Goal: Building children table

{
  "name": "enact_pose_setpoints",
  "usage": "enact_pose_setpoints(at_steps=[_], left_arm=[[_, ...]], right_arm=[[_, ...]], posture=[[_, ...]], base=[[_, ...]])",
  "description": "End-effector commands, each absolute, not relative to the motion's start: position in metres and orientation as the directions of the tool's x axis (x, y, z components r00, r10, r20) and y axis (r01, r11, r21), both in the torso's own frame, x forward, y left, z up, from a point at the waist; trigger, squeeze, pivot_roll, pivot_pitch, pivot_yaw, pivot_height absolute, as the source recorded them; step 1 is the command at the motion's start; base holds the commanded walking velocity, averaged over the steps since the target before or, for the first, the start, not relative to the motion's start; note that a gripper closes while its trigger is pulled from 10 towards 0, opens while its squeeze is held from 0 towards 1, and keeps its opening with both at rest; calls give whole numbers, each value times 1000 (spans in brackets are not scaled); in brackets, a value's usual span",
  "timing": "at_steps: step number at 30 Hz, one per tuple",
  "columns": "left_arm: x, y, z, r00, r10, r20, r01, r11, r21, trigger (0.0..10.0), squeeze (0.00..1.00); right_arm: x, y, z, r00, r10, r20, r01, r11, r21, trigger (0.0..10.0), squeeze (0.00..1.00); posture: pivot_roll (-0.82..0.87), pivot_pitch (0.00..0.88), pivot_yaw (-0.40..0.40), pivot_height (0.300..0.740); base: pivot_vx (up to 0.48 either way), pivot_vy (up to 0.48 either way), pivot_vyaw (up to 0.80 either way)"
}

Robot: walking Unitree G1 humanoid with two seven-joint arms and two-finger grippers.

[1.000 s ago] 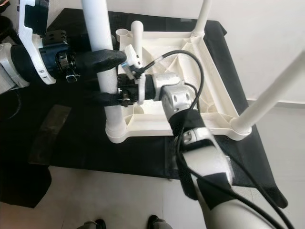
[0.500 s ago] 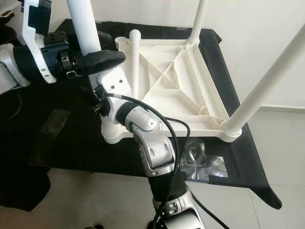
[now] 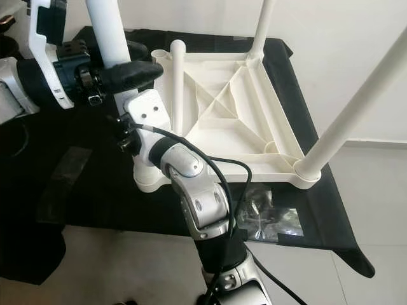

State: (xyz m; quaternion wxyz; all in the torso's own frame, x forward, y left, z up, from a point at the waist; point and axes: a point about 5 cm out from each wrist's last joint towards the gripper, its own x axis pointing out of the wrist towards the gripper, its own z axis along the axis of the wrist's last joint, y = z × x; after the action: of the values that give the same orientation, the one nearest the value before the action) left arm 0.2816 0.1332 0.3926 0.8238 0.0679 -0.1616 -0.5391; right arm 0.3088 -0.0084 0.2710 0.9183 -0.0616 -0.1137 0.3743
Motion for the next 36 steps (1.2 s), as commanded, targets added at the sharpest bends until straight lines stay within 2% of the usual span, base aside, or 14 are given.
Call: enact_pose_setpoints(at_steps=[1,8,9,10,11,15,16,19,20,27,28,32,33,36], left_arm=[[273,123,391,287,-947,142,893,319,318,0,0],[273,123,391,290,-947,141,891,321,322,0,0],[272,123,391,289,-947,140,892,319,321,0,0],[272,123,391,289,-947,140,892,319,321,0,0],[272,123,391,287,-948,139,892,318,321,0,0],[271,123,392,284,-949,138,893,314,321,0,0],[270,124,392,282,-950,136,894,311,321,0,0],[270,124,392,280,-950,135,895,309,321,0,0],[269,124,391,279,-951,132,896,307,320,0,0],[268,123,392,271,-954,124,900,297,318,0,0],[268,123,392,270,-955,123,901,296,318,0,0],[268,123,393,269,-955,125,901,295,319,0,0],[268,123,393,275,-953,124,899,300,318,8824,0],[268,123,393,281,-952,125,896,307,321,10000,0]], right_arm=[[319,-8,252,709,699,93,-688,714,-125,10000,0],[335,-22,276,620,775,121,-763,631,-140,10000,0],[337,-26,284,573,809,133,-796,588,-144,10000,561],[337,-26,284,573,809,133,-796,588,-144,10000,561],[339,-30,291,515,846,135,-833,531,-154,10000,1000],[338,-40,304,314,942,120,-911,334,-241,10000,1000],[337,-50,312,142,986,82,-937,161,-309,10000,1000],[340,-54,316,103,993,65,-938,119,-326,10000,1000],[343,-56,318,61,997,46,-943,72,-326,10000,0],[349,-56,320,-77,997,-26,-949,-81,-304,10000,0],[349,-55,318,-98,994,-38,-951,-105,-292,784,0],[350,-55,314,-137,989,-59,-949,-148,-279,0,0],[351,-55,312,-149,987,-66,-947,-161,-276,0,0],[352,-55,311,-161,985,-70,-945,-174,-277,0,0]], posture=[[38,221,-40,740],[42,225,-37,740],[47,229,-37,740],[47,229,-37,740],[47,229,-37,740],[55,232,-36,740],[61,235,-35,740],[67,238,-33,740],[70,239,-31,740],[87,245,-26,740],[89,247,-27,740],[88,249,-26,740],[88,250,-25,740],[89,250,-24,740]], base=[[0,0,0],[0,0,0],[0,0,0],[0,0,0],[0,0,0],[0,0,0],[0,0,0],[0,0,0],[0,0,0],[0,0,0],[0,0,0],[0,0,0],[0,0,0],[0,0,0]])
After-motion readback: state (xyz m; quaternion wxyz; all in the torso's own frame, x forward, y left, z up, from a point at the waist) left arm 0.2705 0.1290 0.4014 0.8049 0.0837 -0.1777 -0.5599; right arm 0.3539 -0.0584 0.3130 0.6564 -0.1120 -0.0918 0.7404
